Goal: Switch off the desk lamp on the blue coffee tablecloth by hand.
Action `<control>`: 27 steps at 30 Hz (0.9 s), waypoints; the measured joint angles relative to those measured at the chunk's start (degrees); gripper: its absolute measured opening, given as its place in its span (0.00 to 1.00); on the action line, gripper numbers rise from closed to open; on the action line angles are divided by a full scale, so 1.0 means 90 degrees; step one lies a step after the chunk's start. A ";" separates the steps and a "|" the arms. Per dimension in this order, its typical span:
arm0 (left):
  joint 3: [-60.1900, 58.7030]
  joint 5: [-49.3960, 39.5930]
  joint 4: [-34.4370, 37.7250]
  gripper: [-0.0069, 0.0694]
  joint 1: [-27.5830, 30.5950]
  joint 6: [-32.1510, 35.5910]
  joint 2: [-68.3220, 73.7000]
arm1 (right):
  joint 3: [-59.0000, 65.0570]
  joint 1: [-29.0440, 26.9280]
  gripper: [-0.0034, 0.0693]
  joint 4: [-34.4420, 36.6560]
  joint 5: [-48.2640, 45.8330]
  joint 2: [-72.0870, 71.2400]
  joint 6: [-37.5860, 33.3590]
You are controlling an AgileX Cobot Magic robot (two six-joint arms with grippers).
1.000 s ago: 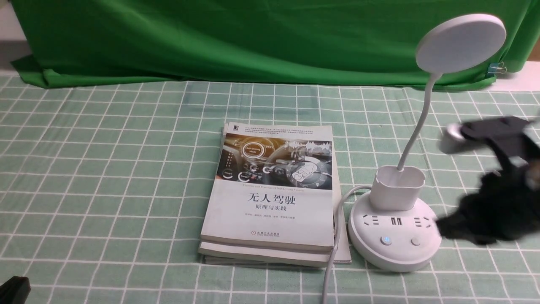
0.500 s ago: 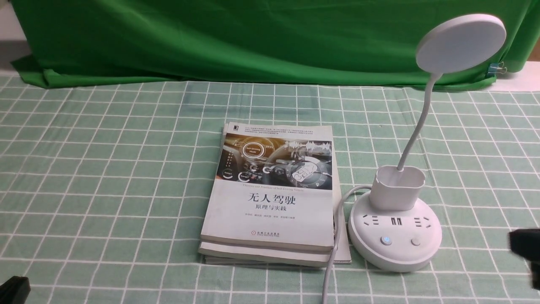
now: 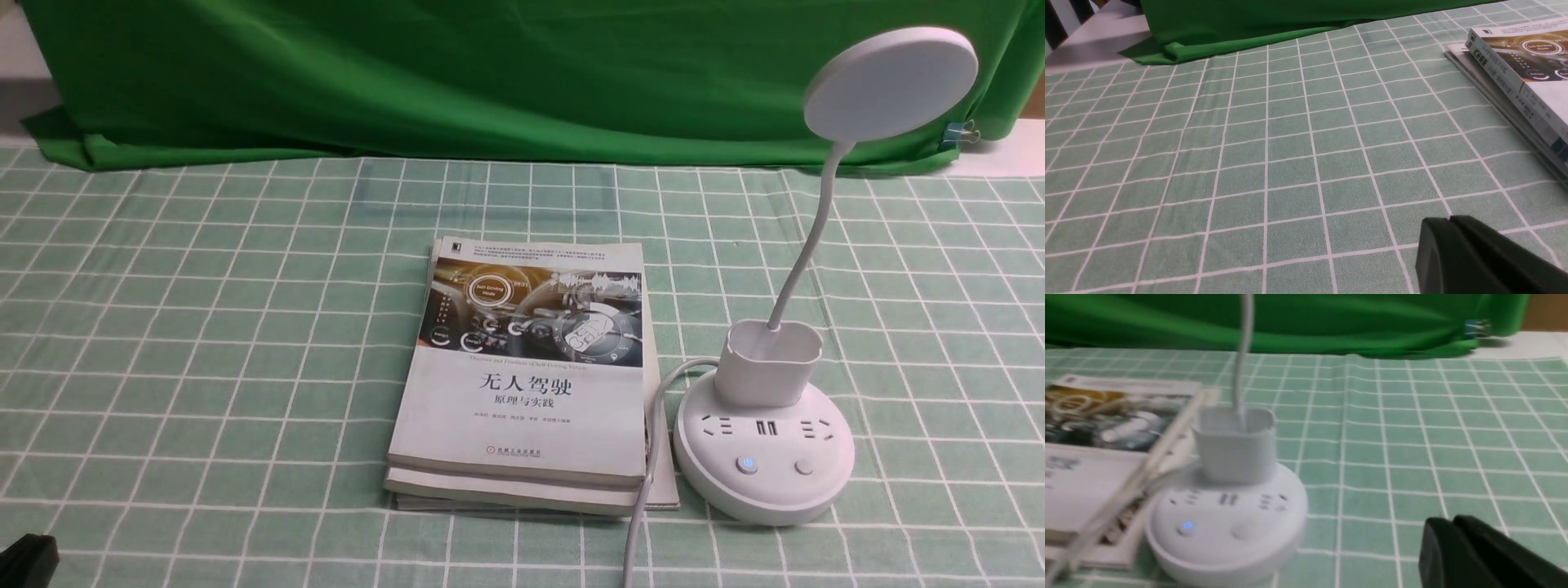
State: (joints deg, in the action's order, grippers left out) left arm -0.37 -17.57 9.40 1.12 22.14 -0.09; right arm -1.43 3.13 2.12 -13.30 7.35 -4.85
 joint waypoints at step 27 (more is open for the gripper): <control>0.0000 0.0004 0.0000 0.09 0.0000 0.0000 0.0000 | 0.0196 -0.0050 0.12 -0.0030 -0.0113 -0.0804 0.0048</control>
State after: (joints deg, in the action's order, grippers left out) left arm -0.37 -17.54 9.40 1.12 22.14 -0.09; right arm 0.33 2.67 1.85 -14.32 0.12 -4.42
